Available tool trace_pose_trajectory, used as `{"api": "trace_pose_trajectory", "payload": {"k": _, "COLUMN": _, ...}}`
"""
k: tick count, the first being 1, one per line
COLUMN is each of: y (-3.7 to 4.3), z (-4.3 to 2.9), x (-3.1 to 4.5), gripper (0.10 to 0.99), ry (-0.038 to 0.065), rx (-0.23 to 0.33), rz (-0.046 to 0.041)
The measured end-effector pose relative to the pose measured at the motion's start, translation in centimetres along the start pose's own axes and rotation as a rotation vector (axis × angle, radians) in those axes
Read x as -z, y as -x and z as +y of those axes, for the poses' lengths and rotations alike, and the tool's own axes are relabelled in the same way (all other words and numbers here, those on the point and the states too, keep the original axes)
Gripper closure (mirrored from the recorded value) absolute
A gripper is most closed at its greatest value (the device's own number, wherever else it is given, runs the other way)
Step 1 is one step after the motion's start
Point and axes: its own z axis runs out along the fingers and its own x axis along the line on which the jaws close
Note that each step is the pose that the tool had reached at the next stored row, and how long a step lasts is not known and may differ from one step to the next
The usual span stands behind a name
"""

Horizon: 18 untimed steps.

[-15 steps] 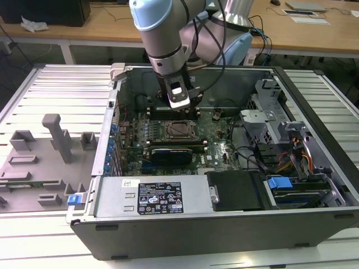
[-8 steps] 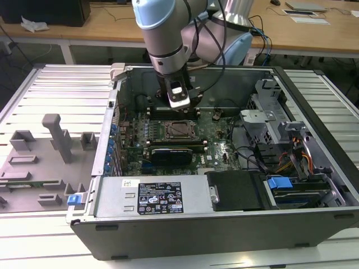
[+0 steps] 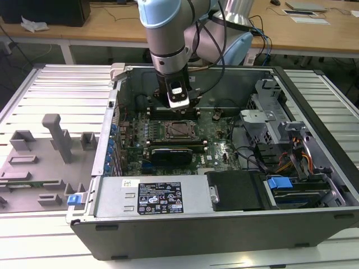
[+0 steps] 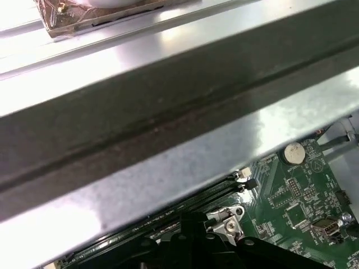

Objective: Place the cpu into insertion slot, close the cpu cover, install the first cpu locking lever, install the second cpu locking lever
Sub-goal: 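Install the first cpu locking lever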

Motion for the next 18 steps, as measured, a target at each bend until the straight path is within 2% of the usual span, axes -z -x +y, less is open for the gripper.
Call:
{"api": "trace_pose_trajectory", "payload": {"k": 7, "y": 0.07, "z": -0.01, "x": 0.35, "gripper": 0.980, "ry": -0.063, "rx": 0.011, "rz": -0.0074}}
{"api": "trace_pose_trajectory", "payload": {"k": 11, "y": 0.28, "z": -0.11, "x": 1.09, "gripper": 0.980, "ry": -0.066, "rx": 0.011, "rz": -0.0074}}
{"api": "trace_pose_trajectory", "payload": {"k": 14, "y": 0.36, "z": -0.18, "x": 1.30, "gripper": 0.980, "ry": -0.066, "rx": 0.011, "rz": -0.0060}}
{"api": "trace_pose_trajectory", "payload": {"k": 16, "y": 0.43, "z": -0.29, "x": 1.30, "gripper": 0.980, "ry": -0.071, "rx": 0.011, "rz": 0.0031}}
{"api": "trace_pose_trajectory", "payload": {"k": 17, "y": 0.45, "z": -0.29, "x": 1.31, "gripper": 0.980, "ry": -0.077, "rx": 0.013, "rz": 0.0100}}
{"api": "trace_pose_trajectory", "payload": {"k": 18, "y": 0.47, "z": -0.29, "x": 1.31, "gripper": 0.980, "ry": -0.091, "rx": 0.026, "rz": 0.0290}}
